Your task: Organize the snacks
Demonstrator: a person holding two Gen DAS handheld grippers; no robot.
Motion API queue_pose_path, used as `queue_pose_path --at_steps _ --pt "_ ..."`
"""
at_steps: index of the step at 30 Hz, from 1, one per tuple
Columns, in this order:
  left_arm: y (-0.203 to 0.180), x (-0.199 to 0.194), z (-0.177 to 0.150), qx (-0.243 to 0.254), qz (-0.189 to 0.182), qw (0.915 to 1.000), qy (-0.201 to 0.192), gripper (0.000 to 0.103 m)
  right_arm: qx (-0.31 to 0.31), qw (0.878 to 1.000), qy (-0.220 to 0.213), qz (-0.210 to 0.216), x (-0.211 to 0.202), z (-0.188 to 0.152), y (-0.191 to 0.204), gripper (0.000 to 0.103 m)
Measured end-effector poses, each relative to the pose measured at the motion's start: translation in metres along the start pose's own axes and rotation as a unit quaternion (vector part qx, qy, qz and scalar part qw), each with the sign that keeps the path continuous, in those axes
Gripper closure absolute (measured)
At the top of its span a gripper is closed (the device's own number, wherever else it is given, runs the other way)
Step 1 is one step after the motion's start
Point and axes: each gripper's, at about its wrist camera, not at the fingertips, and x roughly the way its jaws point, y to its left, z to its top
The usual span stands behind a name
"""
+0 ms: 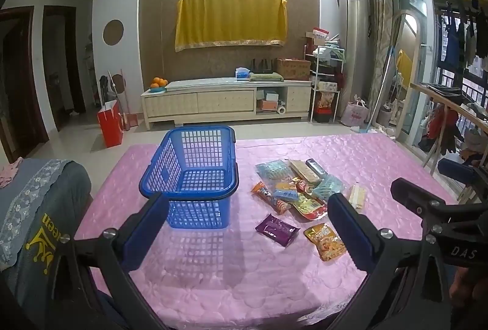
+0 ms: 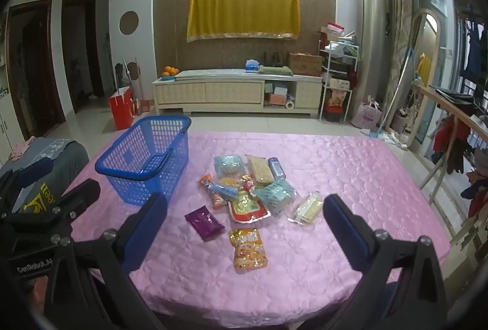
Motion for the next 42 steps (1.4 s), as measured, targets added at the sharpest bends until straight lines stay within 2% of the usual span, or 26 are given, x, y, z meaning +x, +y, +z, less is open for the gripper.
queue_pose_path --at_steps 42 --pt "-0.0012 -0.0007 -0.0019 -0.011 0.007 0.9999 0.009 0.000 -0.007 1.000 0.000 0.006 0.0049 -0.0035 0.0041 0.000"
